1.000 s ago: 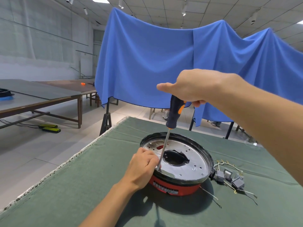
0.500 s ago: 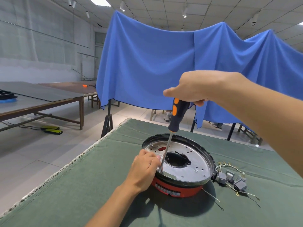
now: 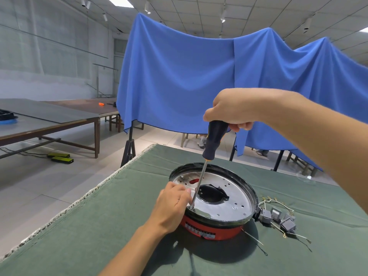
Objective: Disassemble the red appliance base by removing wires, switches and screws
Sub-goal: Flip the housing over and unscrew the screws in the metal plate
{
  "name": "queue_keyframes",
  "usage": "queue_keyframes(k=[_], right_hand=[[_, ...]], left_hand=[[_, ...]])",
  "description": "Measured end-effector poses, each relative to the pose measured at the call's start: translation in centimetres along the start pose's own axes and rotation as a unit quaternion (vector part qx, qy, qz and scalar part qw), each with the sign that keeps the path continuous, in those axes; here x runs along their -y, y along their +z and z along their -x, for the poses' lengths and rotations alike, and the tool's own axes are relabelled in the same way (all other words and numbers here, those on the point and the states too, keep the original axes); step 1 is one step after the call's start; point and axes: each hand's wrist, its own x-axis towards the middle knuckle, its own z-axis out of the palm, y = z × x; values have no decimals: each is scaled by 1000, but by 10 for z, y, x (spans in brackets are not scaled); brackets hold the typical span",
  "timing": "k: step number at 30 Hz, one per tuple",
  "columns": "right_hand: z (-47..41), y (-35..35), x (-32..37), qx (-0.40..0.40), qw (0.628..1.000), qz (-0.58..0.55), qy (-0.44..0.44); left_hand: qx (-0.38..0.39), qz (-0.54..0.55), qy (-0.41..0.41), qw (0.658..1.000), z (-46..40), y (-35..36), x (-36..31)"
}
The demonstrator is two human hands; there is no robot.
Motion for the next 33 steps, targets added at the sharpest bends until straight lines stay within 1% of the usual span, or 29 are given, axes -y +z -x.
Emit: queue_keyframes(k=[2, 4, 5, 6, 8, 9, 10, 12, 14, 15, 16, 19, 21, 23, 24, 25, 27, 28, 30, 32, 33], right_hand=[[4, -5, 1, 39, 997, -60, -33], [10, -5, 3, 46, 996, -61, -40], [12, -4, 4, 35, 999, -26, -31], [13, -1, 5, 15, 999, 37, -16], [12, 2, 8, -52, 984, 171, 17], [10, 3, 9, -71, 980, 185, 26], [8, 3, 10, -67, 984, 164, 20], [3, 1, 12, -11, 997, 69, -12], [3, -4, 11, 45, 998, -26, -47], [4, -4, 10, 57, 995, -53, -58], [4, -3, 10, 57, 995, -60, -61], [2, 4, 10, 28, 998, -27, -42], [1, 5, 15, -7, 999, 20, -24], [-3, 4, 19, -42, 997, 65, -29], [-5, 4, 21, -33, 997, 58, -42], [-6, 4, 24, -11, 998, 28, -60], [-3, 0, 28, 43, 991, -67, -103], [-1, -1, 31, 57, 986, -94, -125], [-1, -2, 37, 59, 985, -92, -134], [-4, 3, 41, 45, 990, -71, -111], [-5, 6, 42, 23, 994, -49, -94]], left_hand=[[0, 3, 1, 1000, 0, 1, 0], [3, 1, -2, 1000, 0, 1, 1], [3, 1, -3, 1000, 0, 1, 2], [3, 4, -5, 1000, 0, 1, 1], [2, 15, -7, 1000, 0, 1, 1], [2, 23, -7, 1000, 1, 0, 1], [3, 31, -6, 1000, 1, 0, 1], [4, 41, -5, 999, 1, 0, 1], [7, 35, -6, 999, 0, 0, 0], [9, 33, -8, 999, 0, 0, 0], [11, 33, -8, 999, 0, 0, 1], [14, 13, -1, 1000, 0, 0, 2], [16, 2, 3, 1000, 0, 0, 1], [17, 3, 3, 1000, 0, -1, 1], [17, 4, 4, 1000, -1, -1, 2], [18, 4, 7, 1000, -1, -1, 2], [14, 8, 12, 1000, -1, 0, 3], [12, 11, 12, 1000, 0, -1, 3], [12, 20, 11, 1000, 0, -1, 2], [9, 25, 14, 1000, 0, -1, 2], [9, 25, 16, 1000, 0, -1, 2]])
